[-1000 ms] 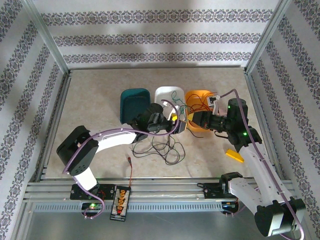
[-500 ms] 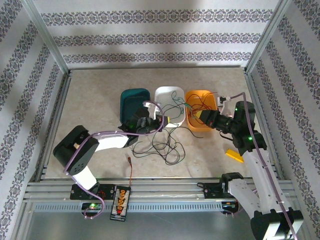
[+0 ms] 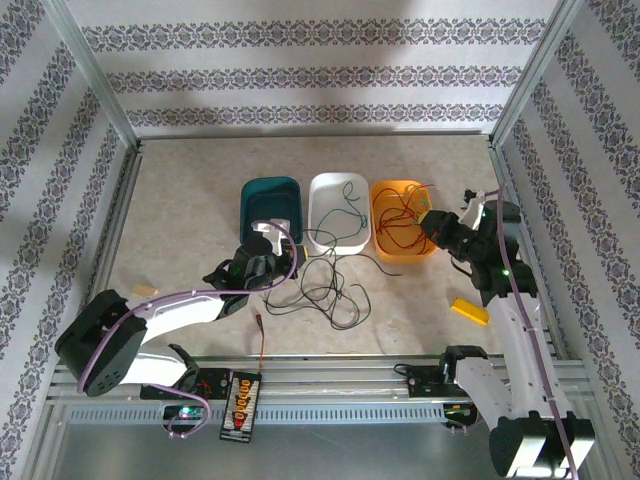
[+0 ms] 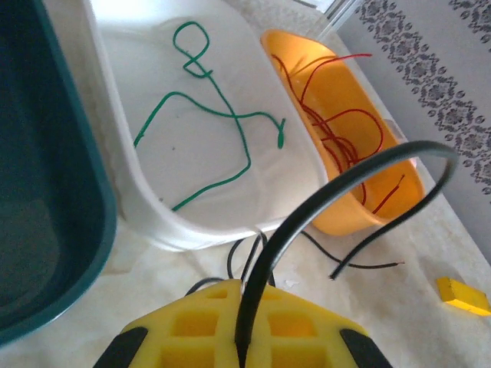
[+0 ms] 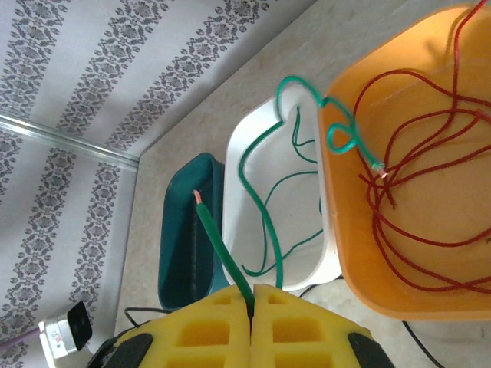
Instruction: Untangle the cables
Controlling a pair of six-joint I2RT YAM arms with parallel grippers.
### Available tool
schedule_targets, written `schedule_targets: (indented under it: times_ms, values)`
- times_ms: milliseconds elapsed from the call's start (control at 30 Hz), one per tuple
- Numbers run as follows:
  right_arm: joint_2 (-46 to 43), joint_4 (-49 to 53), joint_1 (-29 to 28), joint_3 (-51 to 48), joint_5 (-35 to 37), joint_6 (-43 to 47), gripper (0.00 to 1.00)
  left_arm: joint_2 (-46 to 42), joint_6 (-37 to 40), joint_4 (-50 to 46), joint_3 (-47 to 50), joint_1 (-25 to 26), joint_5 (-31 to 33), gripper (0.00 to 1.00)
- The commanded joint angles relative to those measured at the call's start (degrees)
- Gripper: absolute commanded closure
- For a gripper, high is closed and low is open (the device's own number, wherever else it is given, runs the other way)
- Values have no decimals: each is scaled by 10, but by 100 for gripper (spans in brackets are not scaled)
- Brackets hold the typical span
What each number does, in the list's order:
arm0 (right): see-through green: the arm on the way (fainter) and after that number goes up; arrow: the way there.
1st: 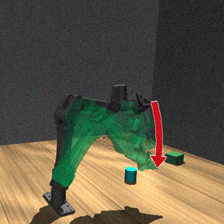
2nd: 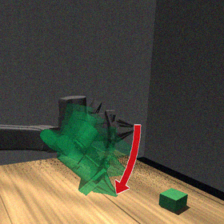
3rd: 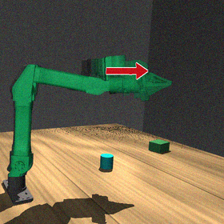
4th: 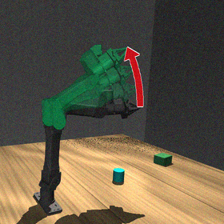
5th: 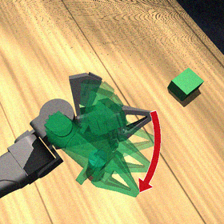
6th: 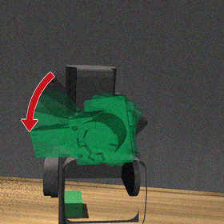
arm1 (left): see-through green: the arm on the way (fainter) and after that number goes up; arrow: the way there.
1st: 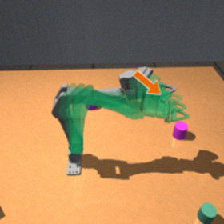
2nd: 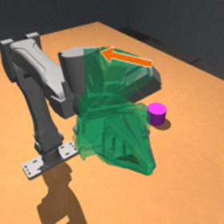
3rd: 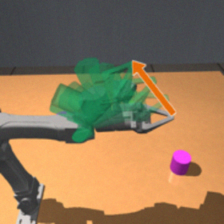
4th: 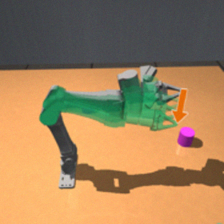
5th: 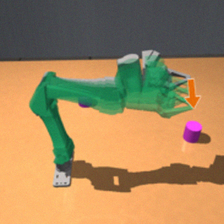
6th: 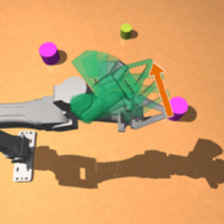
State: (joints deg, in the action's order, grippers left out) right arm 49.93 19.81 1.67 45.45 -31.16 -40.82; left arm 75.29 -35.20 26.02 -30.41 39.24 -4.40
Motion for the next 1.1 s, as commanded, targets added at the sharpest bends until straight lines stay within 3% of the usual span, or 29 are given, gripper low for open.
schedule_targets:
  times_ms: [0,200,467,533,600,667,767,1067]
  values:
    - [40,-31,-39,22,15,2,100,-25,-3,-24,13,-9,28,100]
    - [158,-73,-157,63,65,40,100,-49,-16,-29,29,-9,73,100]
    - [360,-95,-191,172,94,107,100,-53,-15,-46,22,-9,71,100]
    - [399,-95,-192,193,86,111,95,-54,-12,-50,17,-9,69,100]
    - [422,-96,-194,204,73,110,81,-56,-6,-61,8,-9,65,100]
    - [422,-100,-196,203,67,107,68,-60,3,-76,-6,-9,62,100]
    - [395,-101,-195,179,88,105,60,-68,13,-91,-23,-9,58,100]
    - [249,-81,-187,77,132,117,58,-71,44,-146,-138,-8,-11,100]
